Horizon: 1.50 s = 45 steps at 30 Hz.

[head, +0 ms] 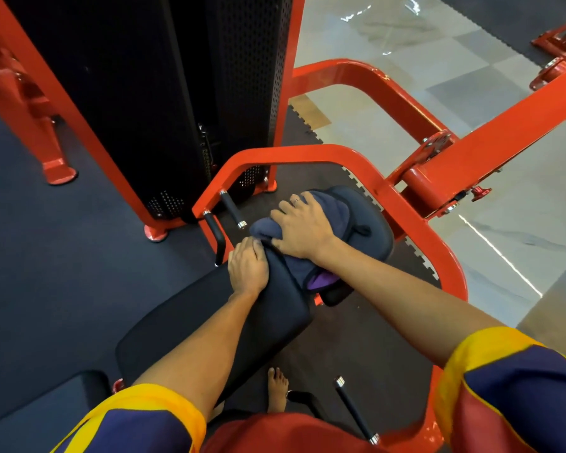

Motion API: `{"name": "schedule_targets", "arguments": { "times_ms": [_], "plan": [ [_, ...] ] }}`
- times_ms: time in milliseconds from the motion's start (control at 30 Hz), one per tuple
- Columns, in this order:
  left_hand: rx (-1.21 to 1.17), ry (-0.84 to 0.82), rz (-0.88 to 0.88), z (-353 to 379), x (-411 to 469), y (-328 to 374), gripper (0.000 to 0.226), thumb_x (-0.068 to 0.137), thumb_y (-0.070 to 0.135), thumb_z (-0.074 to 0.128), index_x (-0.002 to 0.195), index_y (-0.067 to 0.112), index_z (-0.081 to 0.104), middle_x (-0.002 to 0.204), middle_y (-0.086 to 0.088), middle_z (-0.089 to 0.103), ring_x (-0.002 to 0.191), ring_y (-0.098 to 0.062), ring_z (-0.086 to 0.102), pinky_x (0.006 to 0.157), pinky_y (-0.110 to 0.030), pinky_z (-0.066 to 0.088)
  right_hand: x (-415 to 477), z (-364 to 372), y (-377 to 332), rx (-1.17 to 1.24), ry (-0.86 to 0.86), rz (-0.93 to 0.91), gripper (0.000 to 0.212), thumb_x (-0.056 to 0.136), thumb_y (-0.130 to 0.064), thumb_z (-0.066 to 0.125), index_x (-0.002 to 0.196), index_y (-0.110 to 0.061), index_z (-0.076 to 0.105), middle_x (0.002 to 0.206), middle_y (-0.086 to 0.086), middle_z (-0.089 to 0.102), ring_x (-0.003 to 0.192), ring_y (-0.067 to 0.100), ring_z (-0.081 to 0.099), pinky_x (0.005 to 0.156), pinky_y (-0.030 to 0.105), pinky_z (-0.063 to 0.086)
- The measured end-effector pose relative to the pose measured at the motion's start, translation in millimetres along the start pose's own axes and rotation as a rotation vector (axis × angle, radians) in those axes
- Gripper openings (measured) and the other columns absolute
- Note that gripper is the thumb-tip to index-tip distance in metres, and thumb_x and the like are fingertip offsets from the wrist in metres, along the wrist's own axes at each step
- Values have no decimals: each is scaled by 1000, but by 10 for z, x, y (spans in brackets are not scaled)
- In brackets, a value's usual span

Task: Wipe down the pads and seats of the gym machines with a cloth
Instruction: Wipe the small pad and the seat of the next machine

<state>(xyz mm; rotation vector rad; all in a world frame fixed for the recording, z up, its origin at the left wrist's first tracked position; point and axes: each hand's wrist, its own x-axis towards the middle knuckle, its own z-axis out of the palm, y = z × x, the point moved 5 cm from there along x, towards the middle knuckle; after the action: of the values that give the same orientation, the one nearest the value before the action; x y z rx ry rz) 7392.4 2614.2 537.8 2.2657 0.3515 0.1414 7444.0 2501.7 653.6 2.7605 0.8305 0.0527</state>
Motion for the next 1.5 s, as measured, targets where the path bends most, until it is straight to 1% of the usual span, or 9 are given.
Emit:
{"name": "schedule_targets", "arguments": {
  "times_ms": [200, 433, 600, 700, 900, 1033, 1167, 1267, 1500],
  "plan": [
    [-10, 3, -1, -7, -26, -16, 47, 104, 29, 24, 112, 19, 69, 115, 3, 68, 113, -20, 57, 101, -38, 36, -44, -121, 312, 1, 62, 206, 62, 80, -61, 41, 103, -13, 73, 108, 11, 69, 112, 35, 58, 111, 53, 31],
    [-28, -2, -46, 1, -7, -26, 38, 105, 22, 30, 100, 7, 64, 105, -12, 68, 102, -33, 59, 96, -45, 39, 109, 9, -43, -37, -69, 26, 68, 88, -71, 42, 115, -17, 72, 118, 7, 69, 114, 31, 57, 100, 48, 35],
    [-12, -18, -20, 26, -19, -10, 42, 107, 25, 26, 112, 22, 68, 118, 5, 67, 115, -19, 56, 107, -42, 35, 4, -235, 697, -60, -59, 277, 60, 87, -66, 47, 113, -19, 72, 119, 6, 69, 118, 34, 56, 99, 49, 36],
    [-16, -19, -19, 22, -18, -3, 48, 103, 30, 21, 112, 23, 68, 116, 5, 67, 115, -19, 57, 106, -43, 37, 100, -232, 603, -84, -117, 381, 63, 87, -66, 46, 115, -16, 72, 122, 8, 68, 119, 35, 54, 100, 50, 33],
    [-35, -26, -26, -14, -17, 5, 38, 107, 23, 29, 107, 16, 67, 112, -1, 67, 110, -24, 58, 102, -42, 36, 238, -139, 69, -77, -196, 123, 63, 90, -69, 42, 113, -20, 73, 118, 6, 71, 114, 28, 60, 98, 44, 35],
    [-43, -35, -21, 11, 3, -15, 44, 105, 29, 24, 110, 23, 68, 117, 6, 67, 114, -19, 57, 105, -41, 35, 18, -288, 606, 3, -77, 322, 58, 88, -66, 46, 115, -19, 69, 120, 6, 69, 116, 34, 57, 98, 47, 37],
    [-35, -28, -31, 8, -12, -17, 38, 108, 22, 30, 112, 23, 68, 117, 6, 67, 116, -19, 57, 110, -44, 35, -427, -322, 822, 100, 112, 527, 62, 86, -58, 36, 127, -21, 63, 125, 7, 63, 104, 43, 59, 82, 48, 47],
    [-28, -36, -30, 9, -13, 17, 41, 107, 25, 27, 113, 21, 68, 117, 5, 67, 116, -18, 57, 107, -41, 35, -444, -248, 768, 53, 98, 592, 56, 87, -54, 47, 129, -20, 61, 131, 10, 59, 107, 46, 57, 86, 50, 45],
    [26, -106, 60, -33, 21, 10, 36, 109, 20, 31, 118, 21, 65, 123, 1, 67, 115, -22, 59, 100, -38, 38, 68, -60, 52, 30, -37, 240, 53, 87, -57, 51, 107, -12, 71, 112, 10, 70, 112, 33, 57, 111, 52, 30]
  ]
}}
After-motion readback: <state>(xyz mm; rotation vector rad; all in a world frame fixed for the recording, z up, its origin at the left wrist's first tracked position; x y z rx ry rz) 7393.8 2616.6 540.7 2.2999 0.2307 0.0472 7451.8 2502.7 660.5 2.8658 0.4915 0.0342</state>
